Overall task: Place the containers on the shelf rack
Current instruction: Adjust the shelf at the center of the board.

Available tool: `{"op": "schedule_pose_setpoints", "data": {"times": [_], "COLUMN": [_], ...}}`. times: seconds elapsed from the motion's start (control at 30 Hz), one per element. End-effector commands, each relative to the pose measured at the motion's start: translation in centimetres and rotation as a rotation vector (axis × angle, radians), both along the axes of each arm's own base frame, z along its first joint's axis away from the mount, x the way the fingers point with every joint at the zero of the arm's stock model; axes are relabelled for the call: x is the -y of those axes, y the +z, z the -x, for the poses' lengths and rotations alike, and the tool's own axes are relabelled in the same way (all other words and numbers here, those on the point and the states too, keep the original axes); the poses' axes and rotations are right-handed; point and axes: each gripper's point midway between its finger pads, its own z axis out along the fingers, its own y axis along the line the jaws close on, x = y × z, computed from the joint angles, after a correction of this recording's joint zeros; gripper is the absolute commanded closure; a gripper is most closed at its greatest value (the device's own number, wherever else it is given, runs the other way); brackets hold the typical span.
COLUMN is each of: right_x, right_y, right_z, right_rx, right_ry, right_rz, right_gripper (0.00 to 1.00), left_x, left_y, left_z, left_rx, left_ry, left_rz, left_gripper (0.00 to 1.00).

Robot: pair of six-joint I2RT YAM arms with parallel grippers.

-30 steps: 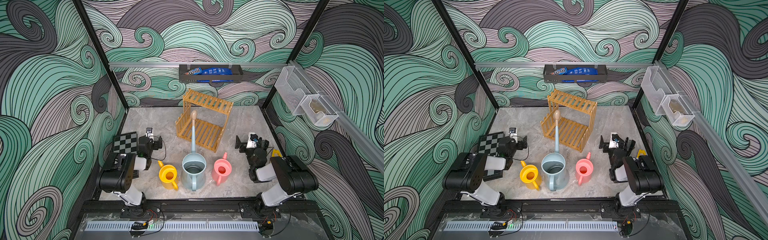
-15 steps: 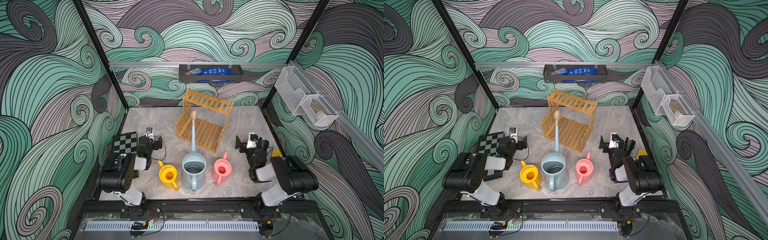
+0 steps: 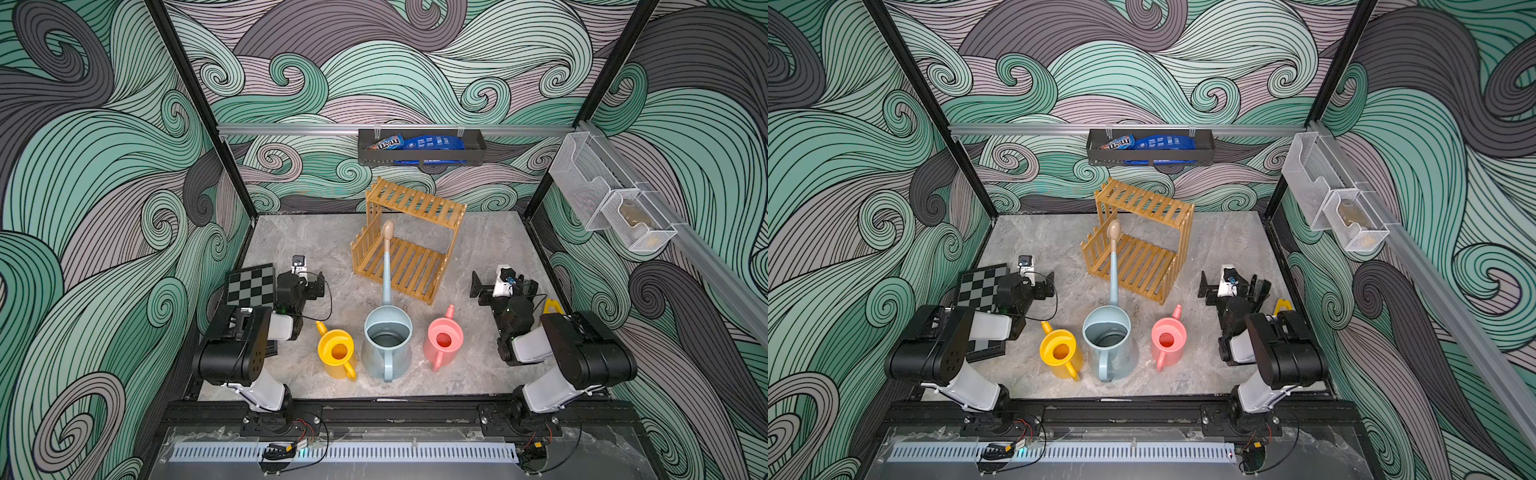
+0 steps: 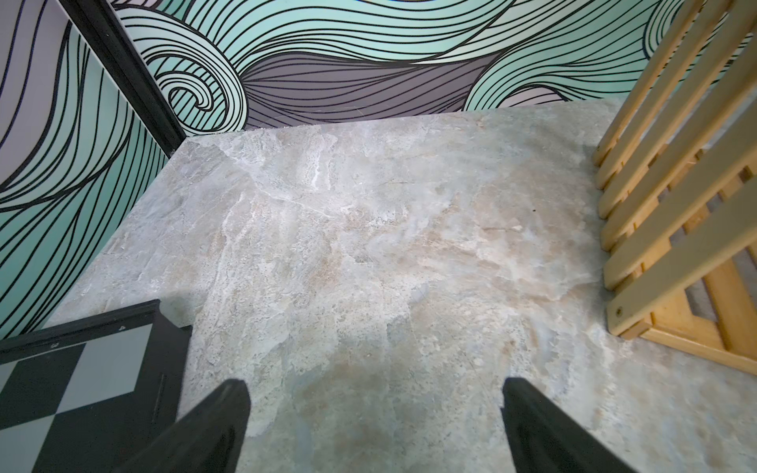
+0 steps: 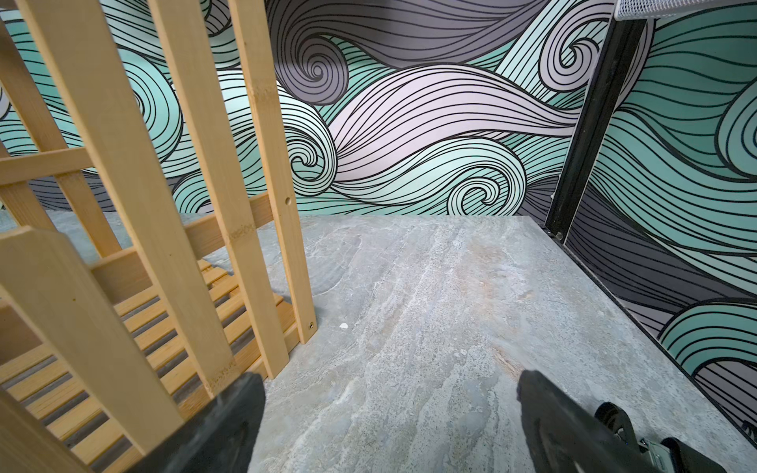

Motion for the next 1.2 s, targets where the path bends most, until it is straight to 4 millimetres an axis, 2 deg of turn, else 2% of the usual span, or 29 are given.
{"op": "schedule_pose_setpoints", "data": {"times": [0.0, 0.17, 0.23, 0.33, 0.43, 0.53, 0.6, 0.77, 0.87, 0.93, 1.03, 1.1, 1.17], "right_x": [-0.1, -0.2, -0.2, -0.2, 0.4, -0.2, -0.5, 0.8, 2.0, 2.2, 0.8, -0.4, -1.9], "right_y": [1.4, 1.3, 1.3, 1.6, 2.9, 4.0, 4.6, 7.0, 7.2, 7.1, 7.6, 7.9, 8.2], "right_z": [-0.3, -0.4, -0.3, 0.2, 0.9, 1.0, 0.6, 0.4, 1.0, 1.5, 1.7, 1.6, 1.3], "right_rx": [0.042, 0.039, 0.041, 0.059, 0.091, 0.093, 0.057, -0.011, -0.065, -0.096, -0.111, -0.133, -0.174], "right_ry": [-0.001, 0.013, 0.031, 0.019, -0.031, -0.015, -0.015, -0.097, -0.163, -0.17, -0.096, -0.046, 0.005], "right_rz": [-0.003, -0.003, -0.013, -0.009, -0.011, 0.01, 0.003, -0.271, -0.495, -0.61, -0.673, -0.684, -0.68], "right_gripper": [0.01, 0.01, 0.01, 0.01, 0.01, 0.01, 0.01, 0.01, 0.01, 0.01, 0.01, 0.01, 0.01], "left_x": [0.2, 0.6, 1.0, 1.6, 2.5, 4.8, 6.0, 6.3, 6.2, 6.1, 6.8, 7.0, 5.9], "left_y": [0.6, 0.8, 1.6, 3.7, 6.3, 8.3, 10.0, 13.7, 15.2, 15.3, 13.9, 14.2, 14.2], "left_z": [0.0, 0.0, 0.1, 0.0, -0.4, -0.6, 0.2, 2.2, 4.0, 5.5, 7.3, 7.8, 7.7], "left_rx": [0.015, 0.019, 0.025, 0.002, -0.026, -0.138, -0.227, -0.324, -0.391, -0.457, -0.509, -0.47, -0.459], "left_ry": [-0.008, -0.027, -0.052, -0.089, -0.145, -0.274, -0.347, -0.349, -0.327, -0.301, -0.307, -0.34, -0.305], "left_rz": [-0.009, -0.01, -0.011, -0.012, -0.004, 0.031, 0.06, 0.113, 0.142, 0.186, 0.274, 0.315, 0.321], "left_gripper": [0.01, 0.01, 0.01, 0.01, 0.01, 0.01, 0.01, 0.01, 0.01, 0.01, 0.01, 0.01, 0.01]}}
